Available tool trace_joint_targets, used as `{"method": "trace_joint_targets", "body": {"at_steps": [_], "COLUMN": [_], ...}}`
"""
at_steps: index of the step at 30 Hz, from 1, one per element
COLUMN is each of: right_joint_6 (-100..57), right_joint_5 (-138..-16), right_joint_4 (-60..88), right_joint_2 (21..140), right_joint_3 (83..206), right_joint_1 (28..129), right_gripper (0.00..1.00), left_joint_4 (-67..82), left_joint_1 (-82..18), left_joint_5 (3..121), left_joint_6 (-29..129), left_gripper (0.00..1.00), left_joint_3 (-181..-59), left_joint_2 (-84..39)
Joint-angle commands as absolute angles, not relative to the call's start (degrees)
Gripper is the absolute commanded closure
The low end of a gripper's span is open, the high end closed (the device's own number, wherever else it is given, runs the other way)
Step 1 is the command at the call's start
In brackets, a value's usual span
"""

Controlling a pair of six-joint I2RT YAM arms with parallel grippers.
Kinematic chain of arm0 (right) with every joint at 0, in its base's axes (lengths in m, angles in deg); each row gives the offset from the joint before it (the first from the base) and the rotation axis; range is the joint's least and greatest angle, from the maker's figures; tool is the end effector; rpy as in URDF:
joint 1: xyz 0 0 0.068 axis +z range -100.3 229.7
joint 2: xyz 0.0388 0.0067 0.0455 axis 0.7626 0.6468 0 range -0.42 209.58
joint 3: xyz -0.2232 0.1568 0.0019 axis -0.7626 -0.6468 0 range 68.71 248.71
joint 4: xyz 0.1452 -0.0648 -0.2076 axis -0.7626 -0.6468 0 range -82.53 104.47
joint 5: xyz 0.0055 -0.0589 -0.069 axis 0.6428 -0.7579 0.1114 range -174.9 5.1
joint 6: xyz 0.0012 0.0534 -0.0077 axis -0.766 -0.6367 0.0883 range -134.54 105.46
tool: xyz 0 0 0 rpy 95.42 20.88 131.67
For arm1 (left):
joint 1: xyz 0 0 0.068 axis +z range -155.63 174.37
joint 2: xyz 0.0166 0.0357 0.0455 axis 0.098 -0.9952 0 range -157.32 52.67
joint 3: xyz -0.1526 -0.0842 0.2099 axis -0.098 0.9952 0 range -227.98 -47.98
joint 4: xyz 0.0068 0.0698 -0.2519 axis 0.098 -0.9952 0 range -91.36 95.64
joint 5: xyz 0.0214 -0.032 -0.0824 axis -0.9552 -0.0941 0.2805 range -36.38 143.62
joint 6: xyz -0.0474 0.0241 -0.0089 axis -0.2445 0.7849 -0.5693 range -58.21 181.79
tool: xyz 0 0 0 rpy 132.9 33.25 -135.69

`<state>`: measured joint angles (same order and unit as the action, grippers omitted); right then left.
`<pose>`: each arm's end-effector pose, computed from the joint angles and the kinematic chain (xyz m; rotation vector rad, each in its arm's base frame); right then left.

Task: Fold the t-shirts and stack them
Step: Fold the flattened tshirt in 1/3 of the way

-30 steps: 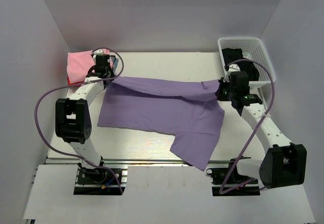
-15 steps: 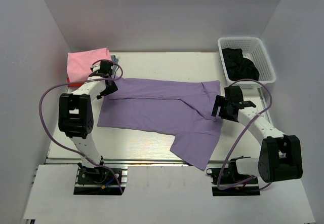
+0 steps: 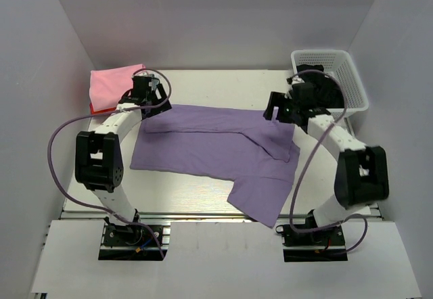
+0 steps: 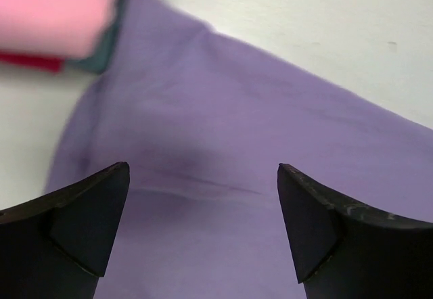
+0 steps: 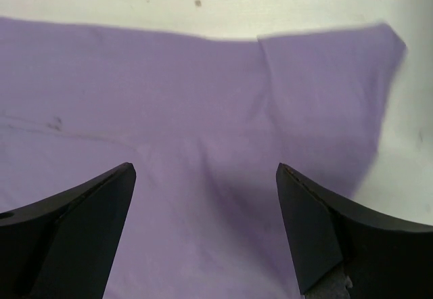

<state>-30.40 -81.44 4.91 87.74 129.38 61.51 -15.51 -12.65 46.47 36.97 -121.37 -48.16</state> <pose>0.3362 0.0725 0.2514 0.0452 2.2361 0.3320 0.3846 -0.0430 0.2311 -0.4293 2.3744 -0.1050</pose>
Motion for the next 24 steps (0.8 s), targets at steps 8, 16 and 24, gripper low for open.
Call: {"method": "trace_joint_targets", "body": {"at_steps": [8,16,24], "right_joint_6": [-32.6,-36.1,-35.7], "right_joint_5": [-79.9,-83.1,-84.6], "right_joint_4": [7.6,2.6,0.1], "right_joint_2": [115.3,121.5,123.3], "right_joint_3": [150.6,153.7,154.8], "right_joint_1": [60.6,55.9,53.3], "right_gripper": [0.10,0.10,0.10], "left_joint_4": [-9.1,-12.2,-16.1], "left_joint_1": [-15.1,-15.1,-14.1], "left_joint_5": [55.8,46.4,42.0], "left_joint_6": [40.2,38.3,35.0], "left_gripper": [0.00,0.00,0.00], "left_joint_3": [-135.1,-132.2,-125.5], "left_joint_2": [-64.8,-65.9,-61.1]}}
